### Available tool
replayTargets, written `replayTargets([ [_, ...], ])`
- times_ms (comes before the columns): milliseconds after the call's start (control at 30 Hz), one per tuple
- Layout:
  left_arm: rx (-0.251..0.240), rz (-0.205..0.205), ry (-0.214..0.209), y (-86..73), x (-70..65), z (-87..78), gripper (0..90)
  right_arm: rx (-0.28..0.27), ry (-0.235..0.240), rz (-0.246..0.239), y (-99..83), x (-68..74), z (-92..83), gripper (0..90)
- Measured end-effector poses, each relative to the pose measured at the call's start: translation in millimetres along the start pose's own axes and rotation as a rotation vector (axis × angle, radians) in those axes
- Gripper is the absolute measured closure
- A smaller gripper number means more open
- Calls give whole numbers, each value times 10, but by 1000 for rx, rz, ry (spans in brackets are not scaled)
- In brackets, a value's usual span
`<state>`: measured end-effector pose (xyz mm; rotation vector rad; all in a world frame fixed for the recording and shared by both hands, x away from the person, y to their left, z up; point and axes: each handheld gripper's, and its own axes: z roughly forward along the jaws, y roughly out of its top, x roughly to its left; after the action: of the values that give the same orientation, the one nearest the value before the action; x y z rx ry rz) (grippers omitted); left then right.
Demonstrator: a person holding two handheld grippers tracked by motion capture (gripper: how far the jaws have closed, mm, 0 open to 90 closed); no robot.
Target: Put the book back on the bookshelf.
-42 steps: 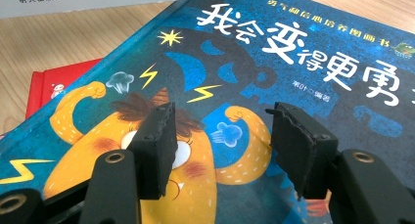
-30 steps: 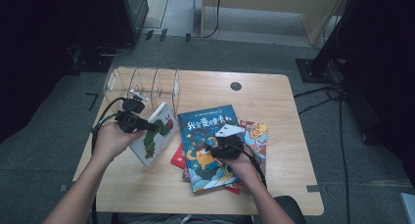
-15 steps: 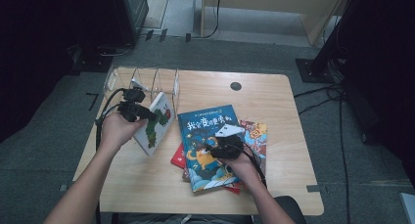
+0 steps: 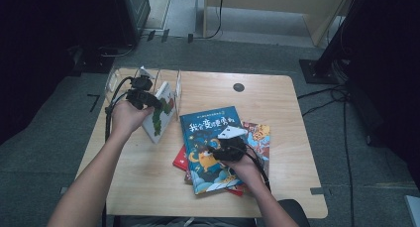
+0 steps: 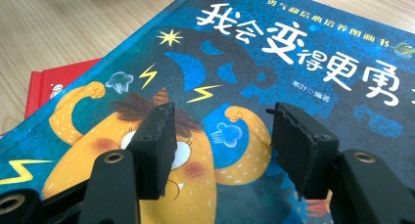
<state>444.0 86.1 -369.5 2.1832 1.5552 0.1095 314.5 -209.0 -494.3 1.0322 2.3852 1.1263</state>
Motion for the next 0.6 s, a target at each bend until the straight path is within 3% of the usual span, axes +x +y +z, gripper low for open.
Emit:
replayTargets([
  [100, 3, 1, 5, 90, -19, 27, 773, -1, 0, -3, 0, -1, 1, 424],
  [333, 7, 47, 37, 265, -16, 122, 773, 0, 0, -2, 0, -1, 0, 424],
  [600, 3, 43, 46, 392, 7, 258, 772, 0, 0, 0, 1, 1, 3, 423],
])
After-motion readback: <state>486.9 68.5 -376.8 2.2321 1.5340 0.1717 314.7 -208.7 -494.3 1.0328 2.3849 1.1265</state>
